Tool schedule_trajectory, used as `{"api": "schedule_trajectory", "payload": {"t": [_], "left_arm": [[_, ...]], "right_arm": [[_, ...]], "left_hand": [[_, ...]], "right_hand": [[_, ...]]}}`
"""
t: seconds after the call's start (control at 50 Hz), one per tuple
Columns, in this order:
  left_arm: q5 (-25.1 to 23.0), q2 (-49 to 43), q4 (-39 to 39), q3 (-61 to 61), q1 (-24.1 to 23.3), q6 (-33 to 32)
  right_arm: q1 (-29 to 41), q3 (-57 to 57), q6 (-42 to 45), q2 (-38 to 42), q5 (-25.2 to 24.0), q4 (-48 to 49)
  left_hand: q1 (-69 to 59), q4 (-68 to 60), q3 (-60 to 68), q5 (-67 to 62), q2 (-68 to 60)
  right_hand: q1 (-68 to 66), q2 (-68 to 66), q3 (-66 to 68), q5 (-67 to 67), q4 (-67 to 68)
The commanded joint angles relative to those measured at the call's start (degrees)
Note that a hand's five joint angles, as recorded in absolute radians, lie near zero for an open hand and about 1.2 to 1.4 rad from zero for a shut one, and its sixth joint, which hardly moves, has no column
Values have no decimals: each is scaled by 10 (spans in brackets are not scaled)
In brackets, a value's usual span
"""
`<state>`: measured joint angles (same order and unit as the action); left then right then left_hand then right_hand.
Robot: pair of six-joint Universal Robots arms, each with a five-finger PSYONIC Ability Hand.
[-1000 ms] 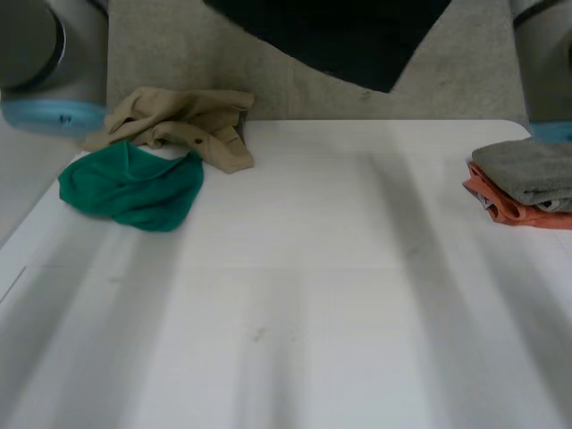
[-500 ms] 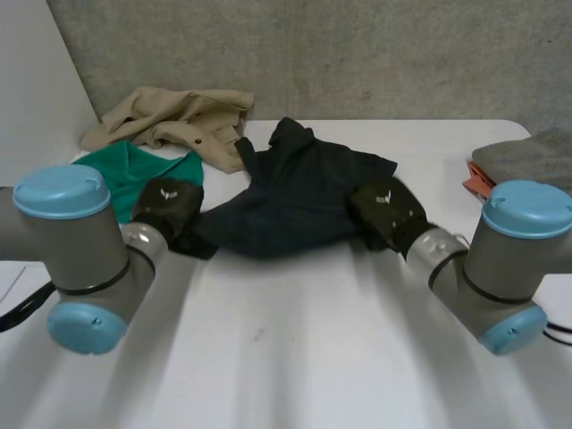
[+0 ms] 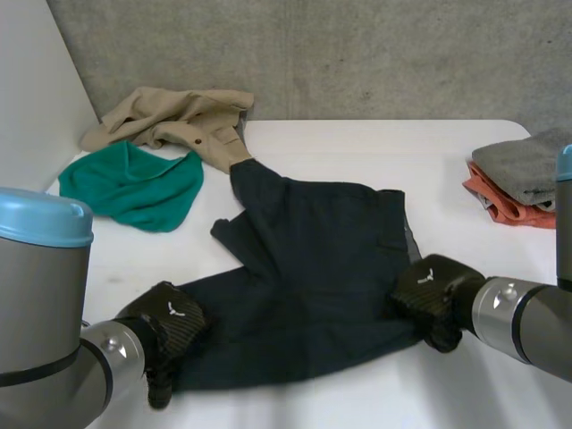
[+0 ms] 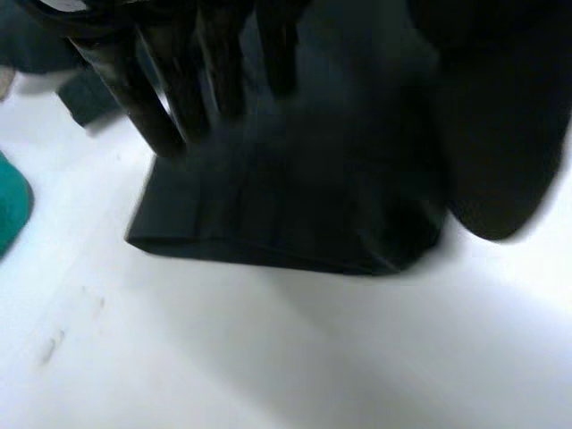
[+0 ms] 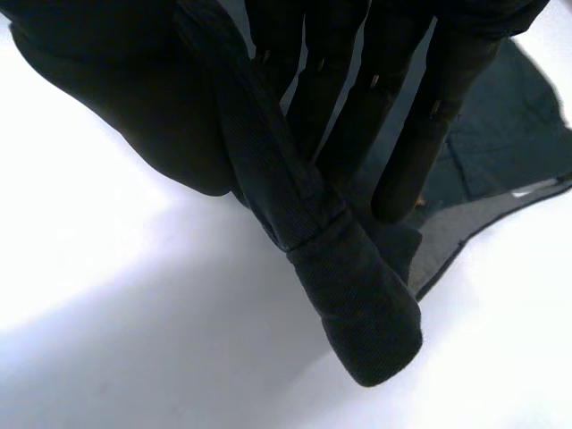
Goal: Fold the laundry.
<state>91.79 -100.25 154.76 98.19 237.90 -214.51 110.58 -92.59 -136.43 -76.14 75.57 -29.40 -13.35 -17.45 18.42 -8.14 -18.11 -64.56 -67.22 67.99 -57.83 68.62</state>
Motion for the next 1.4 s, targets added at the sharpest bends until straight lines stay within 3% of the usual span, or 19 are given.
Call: {"api": "schedule_trajectory", "payload": {"t": [0.02, 0.18, 0.26, 0.38, 0.62, 0.74, 0.88, 1.0, 1.1, 1.22, 1.26, 1.3, 1.4], "left_arm": [[-6, 9, 77, -56, 19, 18], [-83, -105, 187, -148, 72, 15], [-128, -188, 194, -213, 81, 14], [-152, -303, 180, -312, 85, 6], [-142, -424, 173, -454, 70, -6], [-84, -453, 158, -497, 54, -36], [-36, -450, 157, -498, 47, -57], [66, -402, 158, -471, 47, -67], [173, -375, 138, -434, 43, -123], [198, -375, 128, -412, 34, -172], [190, -372, 128, -409, 32, -167], [181, -361, 125, -406, 29, -154], [178, -304, 124, -385, 35, -102]], "right_arm": [[-3, -32, 4, 0, -8, 36], [0, -68, -25, -3, -9, 102], [4, -80, -32, -4, -8, 118], [4, -92, -38, -3, -8, 133], [4, -117, -43, -8, -9, 164], [2, -130, -43, -11, -9, 174], [-3, -140, -44, -15, -10, 189], [-5, -140, -44, -15, -10, 191], [3, -140, -44, -15, -10, 189], [29, -137, -48, -19, -4, 183], [34, -134, -51, -22, -4, 183], [40, -131, -56, -27, -4, 183], [51, -122, -70, -33, -4, 185]], "left_hand": [[33, 74, -84, 81, 81], [10, 51, -61, 58, 58], [-94, -53, 44, -46, -47], [-187, -146, 136, -139, -139], [-302, -261, 251, -254, -254], [-544, -503, 493, -496, -496], [-667, -626, 616, -619, -619], [-667, -626, 616, -619, -619], [-667, -626, 616, -619, -619], [-655, -614, 604, -607, -607], [-359, -318, 308, -311, -311], [33, 74, -84, 81, 81], [33, 74, -84, 81, 81]], "right_hand": [[-154, -128, 120, -122, 114], [-154, -128, 120, -122, 114], [-154, -128, 120, -122, 114], [-154, -128, 120, -122, 114], [-154, -128, 120, -122, 114], [-154, -128, 120, -122, 114], [-154, -128, 120, -122, 114], [-154, -128, 120, -122, 114], [-154, -128, 120, -122, 114], [-154, -128, 120, -122, 114], [-154, -128, 120, -122, 114], [-154, -128, 120, -122, 114], [-154, -128, 120, -122, 114]]}}
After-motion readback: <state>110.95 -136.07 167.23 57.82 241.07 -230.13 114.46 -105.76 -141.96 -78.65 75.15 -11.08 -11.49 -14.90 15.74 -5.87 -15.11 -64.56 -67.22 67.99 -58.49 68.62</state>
